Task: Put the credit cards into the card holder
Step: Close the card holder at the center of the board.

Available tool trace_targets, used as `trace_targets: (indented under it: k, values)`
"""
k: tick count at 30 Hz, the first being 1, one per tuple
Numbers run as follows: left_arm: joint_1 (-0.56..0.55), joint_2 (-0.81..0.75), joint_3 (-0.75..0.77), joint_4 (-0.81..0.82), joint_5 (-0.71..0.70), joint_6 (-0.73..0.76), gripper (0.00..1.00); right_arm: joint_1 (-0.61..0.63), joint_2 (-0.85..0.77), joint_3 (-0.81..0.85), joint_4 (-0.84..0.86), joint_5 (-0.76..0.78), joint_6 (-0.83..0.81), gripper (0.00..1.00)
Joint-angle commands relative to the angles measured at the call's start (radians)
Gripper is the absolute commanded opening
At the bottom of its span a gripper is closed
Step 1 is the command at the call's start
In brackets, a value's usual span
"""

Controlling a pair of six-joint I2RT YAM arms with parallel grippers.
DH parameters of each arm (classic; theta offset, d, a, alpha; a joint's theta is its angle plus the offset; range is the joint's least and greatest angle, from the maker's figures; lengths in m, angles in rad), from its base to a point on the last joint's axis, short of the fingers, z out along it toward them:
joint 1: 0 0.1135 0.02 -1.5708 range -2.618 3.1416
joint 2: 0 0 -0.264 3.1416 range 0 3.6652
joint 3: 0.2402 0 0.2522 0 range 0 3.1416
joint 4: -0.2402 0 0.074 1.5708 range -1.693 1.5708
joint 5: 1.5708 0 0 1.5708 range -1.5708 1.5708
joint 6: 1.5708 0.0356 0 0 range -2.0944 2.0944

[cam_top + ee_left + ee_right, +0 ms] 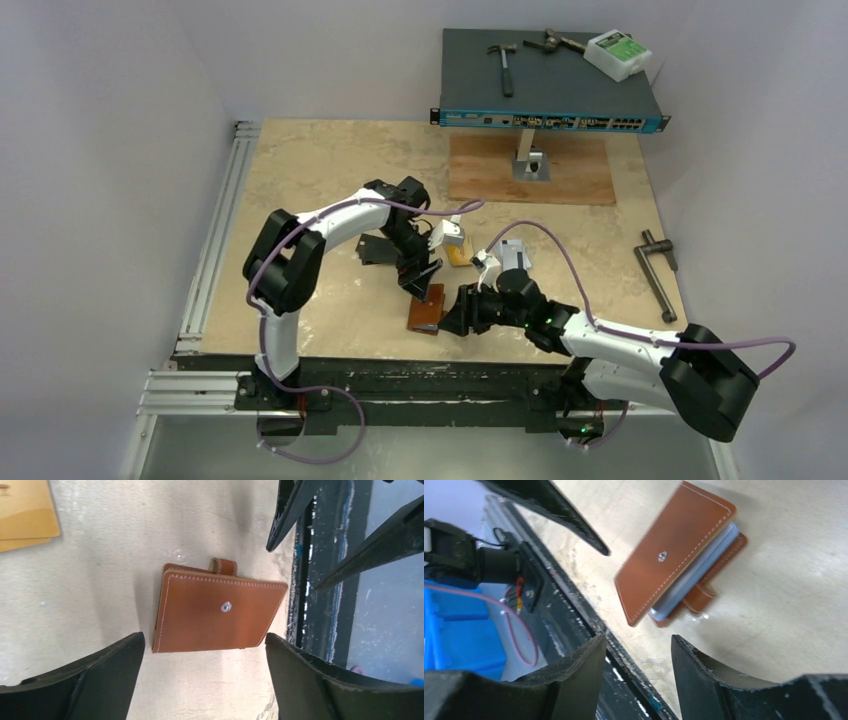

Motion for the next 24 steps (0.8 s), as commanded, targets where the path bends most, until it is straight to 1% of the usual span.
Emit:
trace_targets:
  k: [1, 4, 8, 12, 15, 19, 22, 24]
  values:
    - [-0.007, -0.105, -0.018, 0.103, -0.110, -0.039, 0.99, 0.003, 0.000, 0.023, -0.100, 0.117, -0.006, 0.52]
    - [-0.008, -0.160, -0.050, 0.127, -0.190, -0.081, 1.00, 0.004, -0.018, 0.027, -0.154, 0.176, 0.006, 0.52]
    - [-0.008, -0.197, -0.085, 0.108, -0.227, -0.109, 1.00, 0.003, -0.061, 0.052, -0.237, 0.271, 0.015, 0.51]
    - [-0.004, -0.223, -0.121, 0.082, -0.225, -0.109, 1.00, 0.008, -0.072, 0.121, -0.313, 0.317, -0.068, 0.49]
    - [0.020, -0.252, -0.127, 0.070, -0.184, -0.164, 1.00, 0.032, -0.032, 0.179, -0.332, 0.345, -0.149, 0.49]
    - [0.042, -0.273, -0.150, 0.089, -0.150, -0.253, 1.00, 0.134, 0.032, 0.233, -0.313, 0.417, -0.292, 0.46]
    - [0.051, -0.282, -0.214, 0.144, -0.087, -0.337, 1.00, 0.152, 0.058, 0.244, -0.274, 0.380, -0.381, 0.46]
    - [0.049, -0.297, -0.257, 0.177, -0.045, -0.367, 1.00, 0.153, 0.080, 0.267, -0.269, 0.387, -0.401, 0.47]
